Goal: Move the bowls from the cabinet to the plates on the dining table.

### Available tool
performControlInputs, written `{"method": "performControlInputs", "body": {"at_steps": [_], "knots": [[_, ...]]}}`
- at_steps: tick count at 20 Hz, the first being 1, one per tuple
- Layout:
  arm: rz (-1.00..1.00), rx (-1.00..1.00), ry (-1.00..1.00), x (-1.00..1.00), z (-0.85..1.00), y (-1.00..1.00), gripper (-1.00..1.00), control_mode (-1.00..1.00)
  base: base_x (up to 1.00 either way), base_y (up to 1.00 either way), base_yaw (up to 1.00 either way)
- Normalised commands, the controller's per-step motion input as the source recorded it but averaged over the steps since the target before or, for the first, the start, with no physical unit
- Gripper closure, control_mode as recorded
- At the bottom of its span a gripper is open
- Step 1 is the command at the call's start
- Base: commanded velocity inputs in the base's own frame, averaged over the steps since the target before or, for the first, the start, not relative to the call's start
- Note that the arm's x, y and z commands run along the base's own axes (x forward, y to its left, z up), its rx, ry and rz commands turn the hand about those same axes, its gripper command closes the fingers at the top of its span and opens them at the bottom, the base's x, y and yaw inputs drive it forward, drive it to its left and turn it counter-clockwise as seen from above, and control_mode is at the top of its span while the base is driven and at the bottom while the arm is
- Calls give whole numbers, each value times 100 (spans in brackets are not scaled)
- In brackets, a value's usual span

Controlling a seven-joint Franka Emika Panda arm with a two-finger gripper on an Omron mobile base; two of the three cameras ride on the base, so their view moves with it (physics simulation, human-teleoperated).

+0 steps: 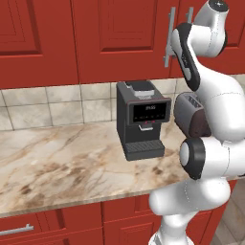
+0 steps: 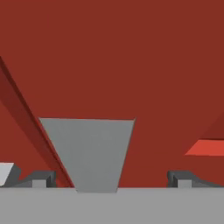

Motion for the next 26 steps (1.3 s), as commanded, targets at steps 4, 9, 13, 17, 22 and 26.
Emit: {"method": "performControlInputs", "body": {"at_steps": [4, 9, 13, 17, 22, 26], "knots": [[0, 0, 0, 14, 0, 0, -100, -100, 0, 0, 0], [0, 0, 0, 0, 0, 0, -100, -100, 0, 0, 0], [0, 0, 0, 0, 0, 0, 100, -100, 0, 0, 0], [0, 0, 0, 0, 0, 0, 100, -100, 0, 0, 0], [0, 0, 0, 0, 0, 0, 100, -100, 0, 0, 0], [0, 0, 0, 0, 0, 0, 100, -100, 0, 0, 0]]}}
